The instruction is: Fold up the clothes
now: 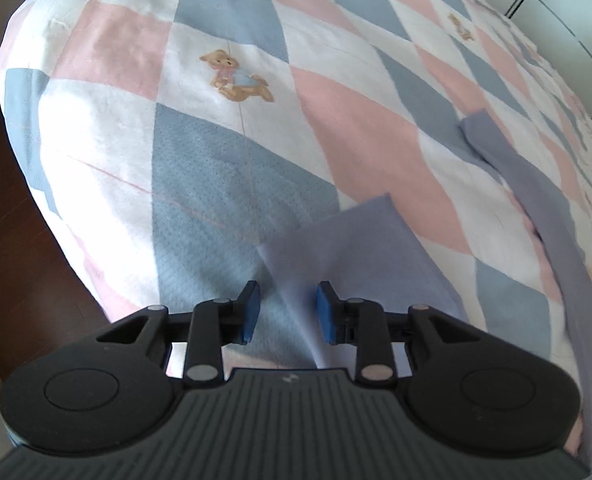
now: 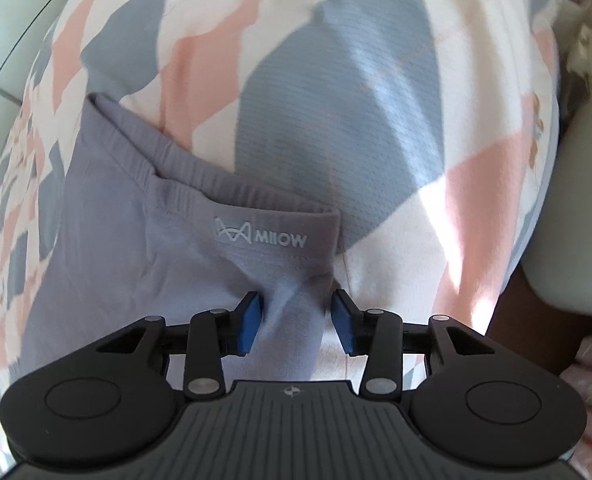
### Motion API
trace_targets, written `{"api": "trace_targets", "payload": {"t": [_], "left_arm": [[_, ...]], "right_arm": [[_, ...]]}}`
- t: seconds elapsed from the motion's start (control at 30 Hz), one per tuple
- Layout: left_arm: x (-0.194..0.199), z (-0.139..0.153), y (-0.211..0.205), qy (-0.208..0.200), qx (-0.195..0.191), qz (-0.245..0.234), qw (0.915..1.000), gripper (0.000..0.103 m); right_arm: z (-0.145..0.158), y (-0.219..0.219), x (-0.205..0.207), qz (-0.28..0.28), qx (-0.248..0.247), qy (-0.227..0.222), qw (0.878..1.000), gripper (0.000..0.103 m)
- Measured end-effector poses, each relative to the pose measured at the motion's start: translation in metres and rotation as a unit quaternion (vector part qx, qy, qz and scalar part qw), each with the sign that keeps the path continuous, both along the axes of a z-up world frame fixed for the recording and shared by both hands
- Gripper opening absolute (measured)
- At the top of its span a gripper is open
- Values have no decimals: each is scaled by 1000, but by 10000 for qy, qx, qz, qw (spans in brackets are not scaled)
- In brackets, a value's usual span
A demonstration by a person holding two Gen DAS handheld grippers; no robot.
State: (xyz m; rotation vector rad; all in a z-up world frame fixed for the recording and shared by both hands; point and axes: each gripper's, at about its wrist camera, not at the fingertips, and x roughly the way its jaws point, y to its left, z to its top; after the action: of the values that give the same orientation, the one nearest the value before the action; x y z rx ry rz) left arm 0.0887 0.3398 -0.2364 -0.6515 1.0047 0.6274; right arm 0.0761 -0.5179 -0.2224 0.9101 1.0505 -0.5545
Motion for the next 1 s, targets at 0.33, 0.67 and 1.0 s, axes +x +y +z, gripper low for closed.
{"api": "trace_targets", "payload": {"t": [0.33,0.67,1.0], "left_arm": [[-5,-1,-21,727,1356,-649,9860,5],[-21,35,-14,1227,2205,88,9676,25],[16,9,-150,847,1859,-2270,9522,38]], "right_arm": [[6,1,7,367,-299,101,9988,14],[33,19,15,870,-1674,606,9802,52],[29,113,33,3222,-2689,97,9076,61]]}}
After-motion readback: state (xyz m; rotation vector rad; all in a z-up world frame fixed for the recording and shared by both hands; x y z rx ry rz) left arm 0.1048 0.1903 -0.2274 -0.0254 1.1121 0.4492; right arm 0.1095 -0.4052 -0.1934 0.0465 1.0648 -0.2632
